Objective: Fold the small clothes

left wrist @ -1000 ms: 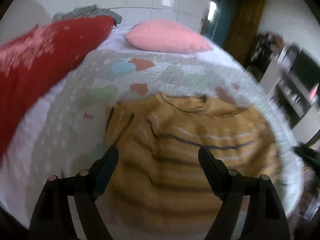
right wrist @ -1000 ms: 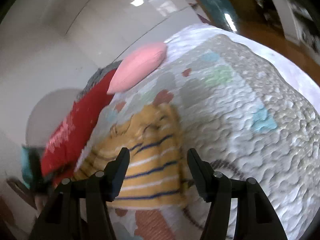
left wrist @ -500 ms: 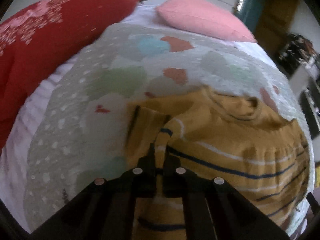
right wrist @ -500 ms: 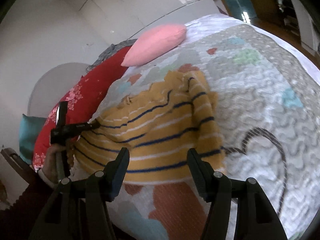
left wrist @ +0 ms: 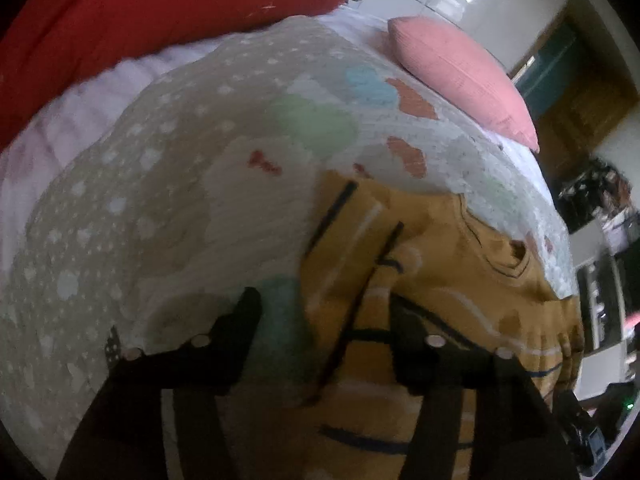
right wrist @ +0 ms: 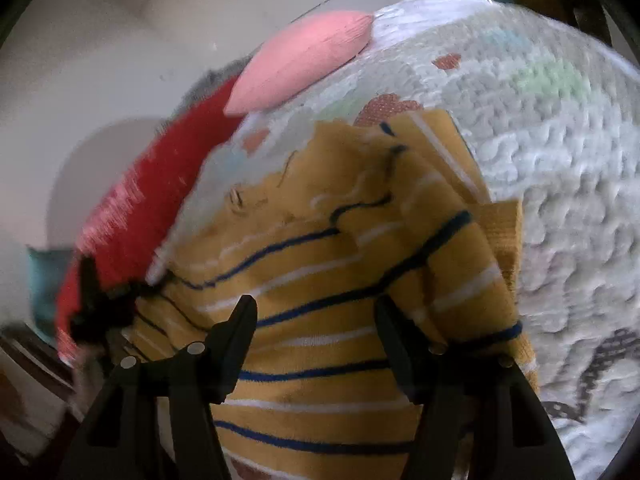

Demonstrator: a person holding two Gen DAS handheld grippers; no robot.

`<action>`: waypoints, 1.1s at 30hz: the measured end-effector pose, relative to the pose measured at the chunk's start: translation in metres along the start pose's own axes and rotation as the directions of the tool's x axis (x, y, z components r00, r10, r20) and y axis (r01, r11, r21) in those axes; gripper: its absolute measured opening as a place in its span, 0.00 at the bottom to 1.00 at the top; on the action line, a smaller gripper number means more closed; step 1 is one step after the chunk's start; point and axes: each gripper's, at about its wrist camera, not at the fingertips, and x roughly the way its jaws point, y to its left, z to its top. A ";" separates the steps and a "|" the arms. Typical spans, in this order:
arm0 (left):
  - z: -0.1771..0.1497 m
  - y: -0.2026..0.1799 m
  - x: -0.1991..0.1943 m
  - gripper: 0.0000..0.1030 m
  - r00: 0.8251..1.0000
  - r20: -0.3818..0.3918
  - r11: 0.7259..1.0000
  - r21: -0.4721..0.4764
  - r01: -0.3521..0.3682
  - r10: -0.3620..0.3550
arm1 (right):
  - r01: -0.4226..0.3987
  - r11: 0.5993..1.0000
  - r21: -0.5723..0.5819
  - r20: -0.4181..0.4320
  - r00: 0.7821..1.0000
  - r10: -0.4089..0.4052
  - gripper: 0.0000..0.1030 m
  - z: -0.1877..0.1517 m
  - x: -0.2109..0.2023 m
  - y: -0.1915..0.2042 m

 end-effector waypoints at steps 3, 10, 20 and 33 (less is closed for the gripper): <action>-0.006 0.003 -0.010 0.58 1.000 0.014 1.000 -0.004 0.014 -0.014 | -0.051 0.998 0.022 0.040 0.998 0.050 0.64 -0.004 -0.002 -0.008; -0.049 -0.035 -0.073 0.62 0.964 0.234 0.975 0.147 -0.165 0.127 | -0.068 0.997 -0.047 0.106 0.992 0.073 0.82 -0.016 -0.003 0.002; -0.104 -0.072 -0.152 1.00 0.816 0.555 0.912 0.233 -0.337 0.159 | -0.042 0.991 -0.129 0.123 0.991 0.058 0.99 -0.024 0.003 0.021; -0.132 -0.076 -0.138 1.00 0.931 0.355 0.935 0.293 -0.201 0.089 | 0.170 0.970 -0.171 0.203 0.970 -0.134 0.99 -0.051 -0.043 0.062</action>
